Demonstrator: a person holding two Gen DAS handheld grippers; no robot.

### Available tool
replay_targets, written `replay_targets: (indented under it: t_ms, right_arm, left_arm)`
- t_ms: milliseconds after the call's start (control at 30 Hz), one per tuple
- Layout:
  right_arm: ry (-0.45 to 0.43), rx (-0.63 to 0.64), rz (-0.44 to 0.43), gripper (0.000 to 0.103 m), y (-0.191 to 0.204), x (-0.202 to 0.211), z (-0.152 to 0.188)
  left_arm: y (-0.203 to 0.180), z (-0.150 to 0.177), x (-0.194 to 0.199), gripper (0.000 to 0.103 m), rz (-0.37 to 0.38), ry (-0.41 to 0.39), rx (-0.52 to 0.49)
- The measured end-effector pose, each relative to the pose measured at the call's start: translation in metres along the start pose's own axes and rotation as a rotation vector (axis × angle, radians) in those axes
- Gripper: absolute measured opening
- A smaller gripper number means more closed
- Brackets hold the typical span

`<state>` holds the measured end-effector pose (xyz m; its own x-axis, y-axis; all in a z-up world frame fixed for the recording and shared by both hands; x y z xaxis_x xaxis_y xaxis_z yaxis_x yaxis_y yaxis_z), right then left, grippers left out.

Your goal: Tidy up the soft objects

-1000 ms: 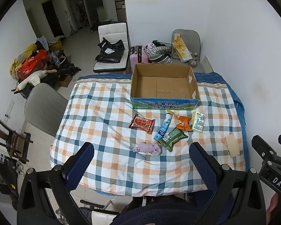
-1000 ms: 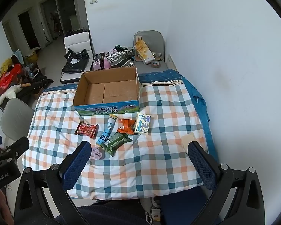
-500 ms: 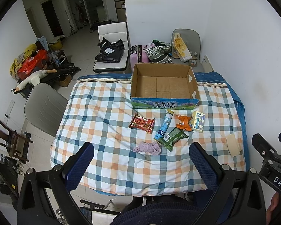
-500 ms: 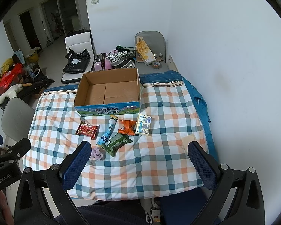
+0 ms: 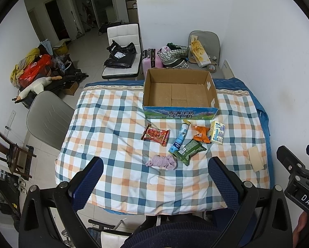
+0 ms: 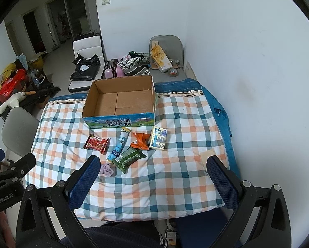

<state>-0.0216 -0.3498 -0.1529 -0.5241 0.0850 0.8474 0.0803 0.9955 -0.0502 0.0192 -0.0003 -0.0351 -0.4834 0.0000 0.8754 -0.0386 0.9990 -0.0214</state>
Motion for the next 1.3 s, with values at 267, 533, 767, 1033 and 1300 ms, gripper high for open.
replay_targets:
  t_ms: [267,533,767,1033,1300]
  right_arm:
    - [-0.002,0.000,0.000,0.103,-0.0007,0.0006,0.0012]
    - [-0.003,0.001,-0.001,0.103,-0.0019,0.0019,0.0039]
    - [-0.006,-0.001,-0.002,0.103,-0.0013,0.0021,0.0006]
    - [-0.009,-0.001,-0.004,0.103,0.0020,0.0059,-0.0031]
    - [-0.007,-0.004,-0.008,0.103,0.0053,0.0064,-0.0050]
  left_arm:
    - [0.0002,-0.0001,-0.0001,0.103,-0.001,0.001,0.002]
    - [0.0002,-0.0001,-0.0001,0.103,-0.002,0.002,0.002]
    - [0.0001,-0.0001,-0.0001,0.103,-0.001,0.002,0.001]
    - [-0.0002,0.0000,-0.0001,0.103,-0.002,0.002,0.001]
    - [0.0002,-0.0002,-0.0002,0.103,-0.002,0.002,0.001]
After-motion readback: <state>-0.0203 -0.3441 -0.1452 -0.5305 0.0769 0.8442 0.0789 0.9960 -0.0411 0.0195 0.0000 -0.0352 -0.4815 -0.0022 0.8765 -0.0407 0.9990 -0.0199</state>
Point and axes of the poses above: each gripper's, at about its wrist camera, not at the fingertips, and x roughly against the way its jaws point, y to its left, z to its underside, the point moved 4 cm from there along -x, roughly the way its jaws point, and after that the axes turned 6 degrees about x, right-handed, at the moved point
